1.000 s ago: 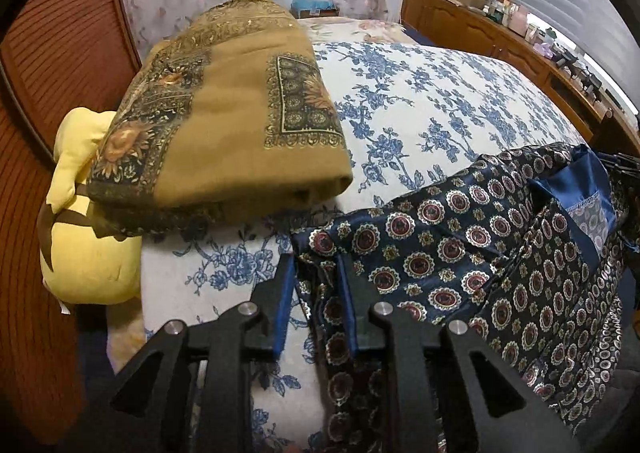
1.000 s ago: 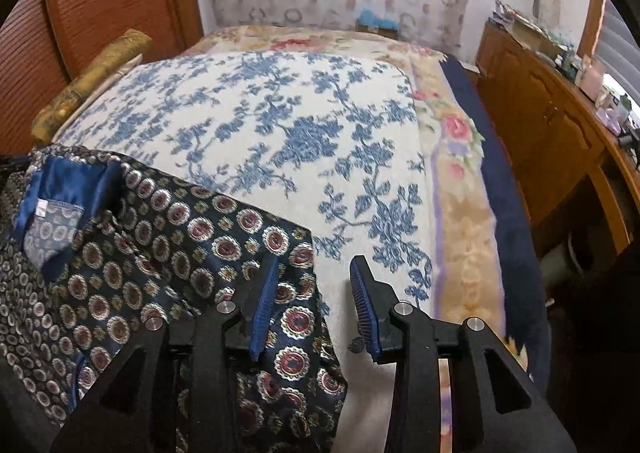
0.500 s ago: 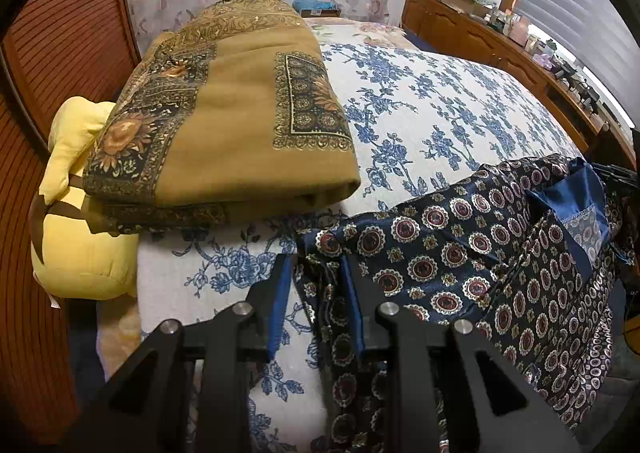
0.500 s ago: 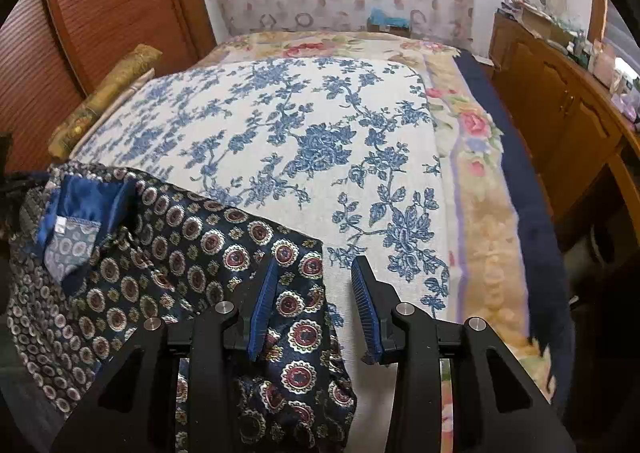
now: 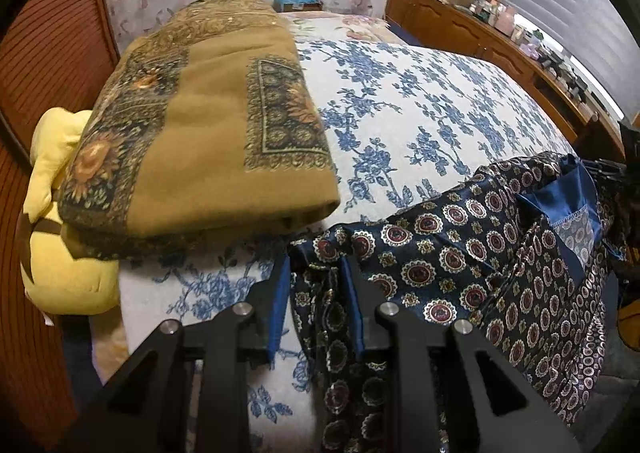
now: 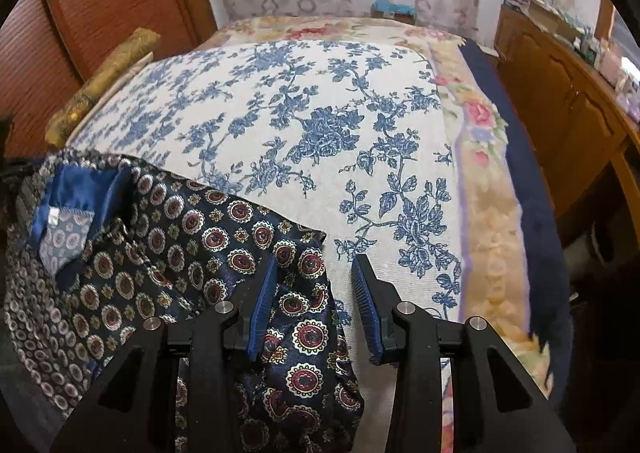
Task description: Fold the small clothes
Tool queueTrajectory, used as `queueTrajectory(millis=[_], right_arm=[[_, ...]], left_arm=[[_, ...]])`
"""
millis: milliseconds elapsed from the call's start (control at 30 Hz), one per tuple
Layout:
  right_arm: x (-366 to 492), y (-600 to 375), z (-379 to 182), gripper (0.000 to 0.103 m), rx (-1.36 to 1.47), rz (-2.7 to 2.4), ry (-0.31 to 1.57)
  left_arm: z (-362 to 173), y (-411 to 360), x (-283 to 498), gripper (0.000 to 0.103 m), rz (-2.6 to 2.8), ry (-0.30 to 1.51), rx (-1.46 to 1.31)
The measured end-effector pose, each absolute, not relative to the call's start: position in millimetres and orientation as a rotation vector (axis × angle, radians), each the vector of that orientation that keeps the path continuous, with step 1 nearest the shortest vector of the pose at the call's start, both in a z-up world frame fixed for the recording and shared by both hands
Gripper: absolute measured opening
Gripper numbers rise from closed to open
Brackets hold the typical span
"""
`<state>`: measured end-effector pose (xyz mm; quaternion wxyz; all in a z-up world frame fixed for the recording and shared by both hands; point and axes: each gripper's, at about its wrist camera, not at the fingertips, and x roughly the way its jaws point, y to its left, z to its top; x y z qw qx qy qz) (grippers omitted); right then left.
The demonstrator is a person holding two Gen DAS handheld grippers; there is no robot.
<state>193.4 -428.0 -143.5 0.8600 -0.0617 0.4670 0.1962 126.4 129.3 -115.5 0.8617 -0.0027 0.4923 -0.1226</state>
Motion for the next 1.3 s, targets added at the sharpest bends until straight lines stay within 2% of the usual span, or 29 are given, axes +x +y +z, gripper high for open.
queueTrajectory(millis=[200,267,300,333,367,467,733,1000,1133,1300], right_arm=[[188,-420,-144,0.038,-0.146,0.491,0.99],[186,-418,-144,0.027,-0.144,0.516,0.987],[185,-417,-145,0.024,-0.147,0.522,0.984],[183,-415,-144,0.014,-0.148,0.531,0.977],[181,-415,-144,0.009,-0.146,0.538,0.965],[171,-412,-136,0.004,-0.148,0.523,0.899],[153,-409,-43,0.002,-0.139,0.456,0.627],[181,-395,56,0.002,-0.173,0.424,0.429],[216,-385,81,0.002,-0.17,0.369,0.392],[274,-375,62,0.002,-0.178,0.297,0.455]], left_arm=[[-115,127,138,0.024,-0.284,1.05,-0.006],[-115,124,137,0.022,-0.299,1.043,0.008],[-115,123,135,0.016,-0.313,1.038,0.006],[-114,122,132,0.007,-0.335,1.03,-0.007],[-112,120,130,0.005,-0.337,1.018,-0.01],[-100,116,115,0.004,-0.321,0.942,-0.017],[-1,116,81,0.003,-0.285,0.636,-0.062],[85,143,114,0.003,-0.213,0.451,-0.092],[103,154,139,0.004,-0.155,0.423,-0.061],[86,168,196,0.004,-0.081,0.494,-0.027]])
